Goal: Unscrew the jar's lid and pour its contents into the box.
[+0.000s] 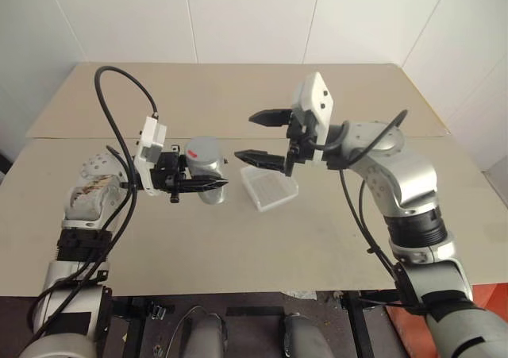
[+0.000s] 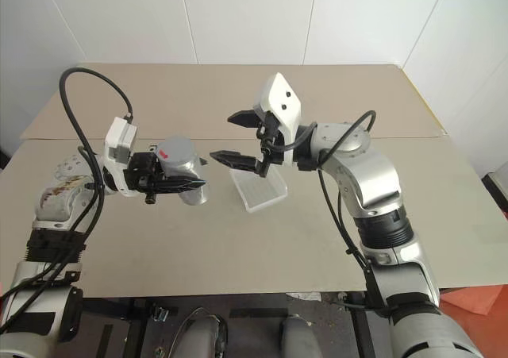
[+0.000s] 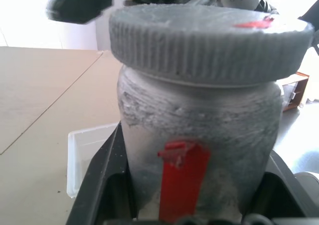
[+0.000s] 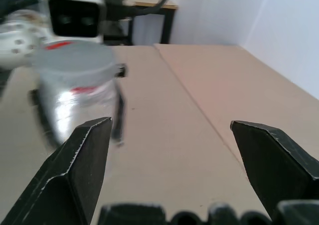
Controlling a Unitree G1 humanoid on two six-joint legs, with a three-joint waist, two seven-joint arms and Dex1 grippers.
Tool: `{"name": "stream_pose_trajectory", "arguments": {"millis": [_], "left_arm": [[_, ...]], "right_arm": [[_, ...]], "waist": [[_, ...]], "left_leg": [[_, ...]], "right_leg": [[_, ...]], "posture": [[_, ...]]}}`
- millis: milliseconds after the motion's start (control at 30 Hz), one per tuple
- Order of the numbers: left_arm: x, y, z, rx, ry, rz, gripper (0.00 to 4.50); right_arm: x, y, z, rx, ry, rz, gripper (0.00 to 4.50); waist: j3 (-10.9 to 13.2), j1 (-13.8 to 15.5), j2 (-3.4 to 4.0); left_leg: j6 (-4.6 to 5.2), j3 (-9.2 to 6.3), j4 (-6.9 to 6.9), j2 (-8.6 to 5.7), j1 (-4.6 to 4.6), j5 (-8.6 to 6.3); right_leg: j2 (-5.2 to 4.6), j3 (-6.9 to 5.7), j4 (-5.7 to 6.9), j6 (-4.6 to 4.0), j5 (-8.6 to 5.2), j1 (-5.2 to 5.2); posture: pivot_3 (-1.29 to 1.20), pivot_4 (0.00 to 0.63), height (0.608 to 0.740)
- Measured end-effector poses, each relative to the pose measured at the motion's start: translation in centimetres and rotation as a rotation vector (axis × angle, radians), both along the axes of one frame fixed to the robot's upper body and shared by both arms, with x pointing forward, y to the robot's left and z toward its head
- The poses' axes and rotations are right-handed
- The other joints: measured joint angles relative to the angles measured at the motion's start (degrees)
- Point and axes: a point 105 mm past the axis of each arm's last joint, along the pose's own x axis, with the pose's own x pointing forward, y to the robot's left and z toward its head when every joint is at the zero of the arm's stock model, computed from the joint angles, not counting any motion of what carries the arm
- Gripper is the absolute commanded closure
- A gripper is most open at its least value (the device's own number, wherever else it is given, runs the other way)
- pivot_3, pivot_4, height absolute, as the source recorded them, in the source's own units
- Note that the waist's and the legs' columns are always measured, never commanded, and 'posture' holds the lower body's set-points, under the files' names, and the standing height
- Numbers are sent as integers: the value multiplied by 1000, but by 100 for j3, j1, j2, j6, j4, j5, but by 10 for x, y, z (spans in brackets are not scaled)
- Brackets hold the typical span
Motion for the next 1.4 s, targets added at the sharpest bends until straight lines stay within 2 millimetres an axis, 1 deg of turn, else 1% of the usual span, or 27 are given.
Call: {"name": "stream_pose_trajectory", "arguments": {"millis": [67,167,300,467,633,833,1067,1400], "left_arm": [[2,-2,-2,-6,8,1,2575],[6,-6,-6,-3,8,5,2575],[9,-9,-9,-12,15,4,2575],[11,-12,-6,-8,4,-1,2575],[12,-12,-6,-7,8,-1,2575],[11,-12,-6,-5,7,-7,2575],[11,-12,-6,-5,4,-8,2575],[10,-13,-4,-2,-18,-12,2575]], "right_arm": [[-8,2,6,13,-16,31,46],[-17,6,10,19,-20,66,46],[-22,12,11,30,-16,87,46],[-26,30,7,40,11,110,46],[-20,41,3,32,29,87,46],[-14,48,6,47,43,75,46],[-8,50,3,49,75,66,46],[-10,51,1,30,96,100,46]], "waist": [[0,5,0],[0,-3,0],[0,-6,0],[0,-7,0],[0,-5,0],[0,-6,0],[0,-7,0],[0,-8,0]], "left_leg": [[0,-1,1,0,0,0],[0,-1,1,0,0,0],[0,-1,0,0,0,0],[0,-1,1,0,0,0],[0,-1,1,0,0,0],[0,-1,1,0,0,0],[0,-1,1,0,0,0],[0,-1,0,0,0,0]], "right_leg": [[0,0,0,0,0,2],[1,0,0,0,0,1],[1,0,1,0,0,0],[1,0,2,0,0,0],[0,-1,2,0,0,0],[1,-1,2,0,0,0],[1,0,3,0,0,0],[1,-1,2,0,0,0]], "posture": [[0,150,740],[0,150,740],[0,150,740],[0,150,740],[0,150,740],[0,150,740],[0,150,740],[0,150,740]]}}
